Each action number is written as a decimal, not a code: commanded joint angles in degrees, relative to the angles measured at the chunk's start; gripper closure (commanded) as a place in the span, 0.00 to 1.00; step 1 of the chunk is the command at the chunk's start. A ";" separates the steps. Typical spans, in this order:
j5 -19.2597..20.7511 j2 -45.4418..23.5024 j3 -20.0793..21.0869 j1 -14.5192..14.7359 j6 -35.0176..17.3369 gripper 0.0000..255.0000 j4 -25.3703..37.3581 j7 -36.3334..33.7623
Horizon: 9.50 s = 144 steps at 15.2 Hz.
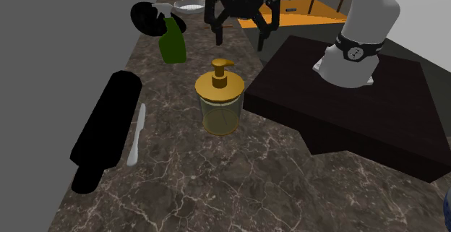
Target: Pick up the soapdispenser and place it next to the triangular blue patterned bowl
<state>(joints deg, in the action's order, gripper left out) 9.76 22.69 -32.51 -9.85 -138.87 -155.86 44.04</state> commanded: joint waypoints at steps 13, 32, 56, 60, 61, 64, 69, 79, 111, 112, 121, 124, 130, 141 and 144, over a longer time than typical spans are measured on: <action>-13.56 -15.52 -8.68 7.60 -13.54 0.00 1.82 13.51; -8.62 -11.53 -7.19 5.48 -9.79 1.00 2.36 9.64; -0.36 3.97 0.39 0.03 12.76 1.00 10.66 1.16; -0.27 5.40 1.31 -0.15 16.22 1.00 12.74 0.64; -0.27 5.71 1.53 -0.18 17.07 1.00 13.29 0.53; -0.32 6.55 2.15 -0.23 19.58 1.00 15.00 0.22; -0.51 7.60 3.09 -0.21 23.67 1.00 18.06 -0.20; -1.16 8.55 4.65 0.10 31.50 1.00 24.96 -0.76; -22.42 39.32 45.47 9.98 43.55 1.00 6.62 -39.86; -23.56 39.25 46.99 10.58 43.61 1.00 6.94 -41.30; -32.79 35.17 60.72 13.82 42.75 1.00 12.86 -53.71; -35.15 32.73 65.31 13.87 42.09 1.00 15.95 -57.68; -38.43 26.81 74.78 12.09 40.57 1.00 23.70 -65.50; -41.71 26.22 80.04 12.37 33.49 1.00 18.25 -66.31; -42.65 26.12 81.26 12.55 31.36 1.00 16.33 -66.15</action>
<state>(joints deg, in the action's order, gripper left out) -32.54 48.80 48.33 2.59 -106.78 -138.88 -22.12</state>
